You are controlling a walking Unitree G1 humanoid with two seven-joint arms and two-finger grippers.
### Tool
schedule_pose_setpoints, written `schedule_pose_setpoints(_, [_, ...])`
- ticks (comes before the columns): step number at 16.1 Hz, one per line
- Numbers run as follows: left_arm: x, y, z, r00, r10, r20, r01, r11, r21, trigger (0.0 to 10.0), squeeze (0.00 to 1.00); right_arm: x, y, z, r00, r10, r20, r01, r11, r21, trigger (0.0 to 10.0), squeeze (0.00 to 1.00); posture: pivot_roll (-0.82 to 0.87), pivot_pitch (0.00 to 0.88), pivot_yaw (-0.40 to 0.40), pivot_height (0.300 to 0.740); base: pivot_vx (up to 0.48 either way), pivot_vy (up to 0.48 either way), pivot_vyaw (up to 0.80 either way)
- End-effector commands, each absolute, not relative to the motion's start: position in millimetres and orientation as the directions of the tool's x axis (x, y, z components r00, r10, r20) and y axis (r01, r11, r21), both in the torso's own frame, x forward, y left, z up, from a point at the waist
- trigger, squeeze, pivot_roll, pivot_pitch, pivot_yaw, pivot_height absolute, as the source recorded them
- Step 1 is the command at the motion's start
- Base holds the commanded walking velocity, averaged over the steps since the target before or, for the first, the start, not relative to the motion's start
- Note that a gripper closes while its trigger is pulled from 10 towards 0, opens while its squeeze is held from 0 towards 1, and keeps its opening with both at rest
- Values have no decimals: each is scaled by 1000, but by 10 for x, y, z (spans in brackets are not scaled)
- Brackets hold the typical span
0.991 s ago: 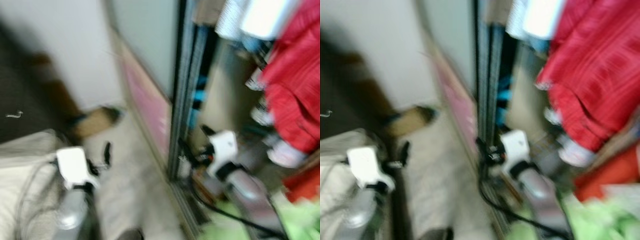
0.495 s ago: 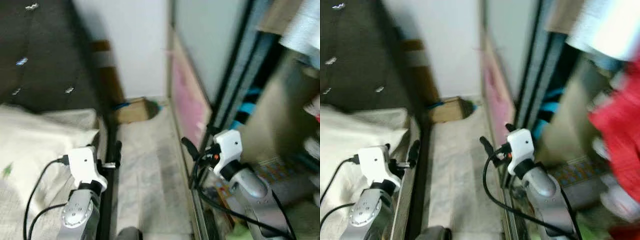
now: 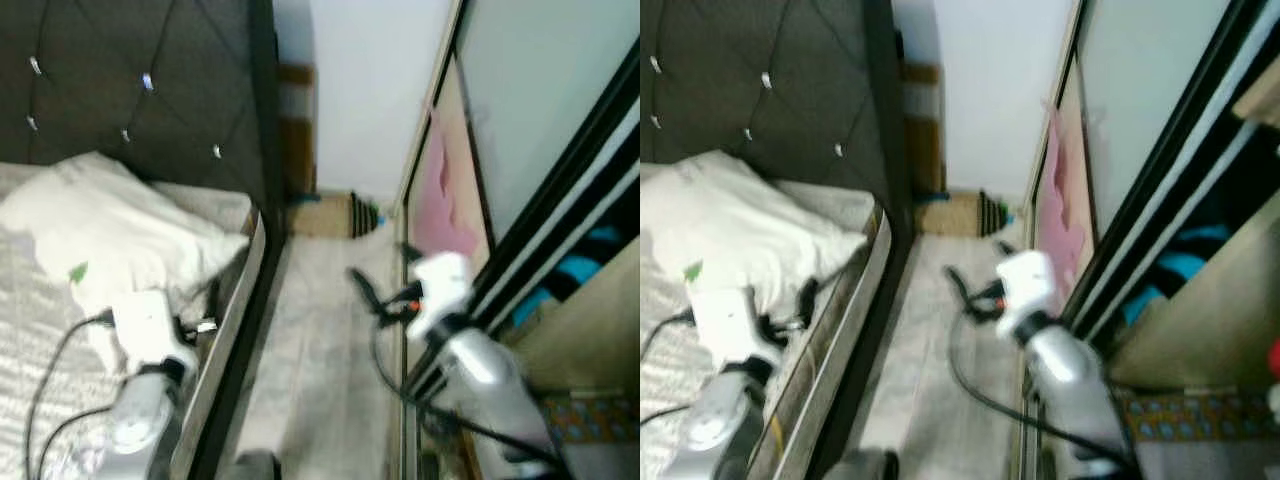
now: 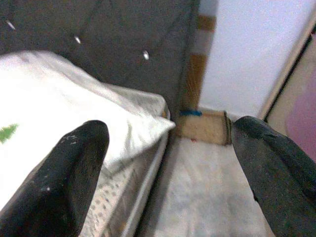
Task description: Clean up the room
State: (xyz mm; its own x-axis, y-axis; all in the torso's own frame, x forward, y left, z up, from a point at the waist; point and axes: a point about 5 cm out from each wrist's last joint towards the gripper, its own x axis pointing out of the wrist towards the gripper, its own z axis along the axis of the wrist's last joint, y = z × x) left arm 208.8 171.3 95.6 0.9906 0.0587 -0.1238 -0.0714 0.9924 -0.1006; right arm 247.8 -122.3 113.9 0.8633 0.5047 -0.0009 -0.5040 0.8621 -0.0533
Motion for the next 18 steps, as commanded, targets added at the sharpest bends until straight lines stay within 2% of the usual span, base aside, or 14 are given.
schedule_pose_setpoints(1, [2097,1684,977,992,59,-113,-71,992,-105,10000,0,2483,-1289,1135,870,493,-6,-492,868,-68,10000,0,33,8,-9,740,0,0,788])
schedule_pose_setpoints(18, [2153,1632,1024,998,29,-53,-36,990,-133,10000,0,2548,-1286,1154,866,499,12,-497,864,-86,10000,0,23,10,-17,740,0,0,788])
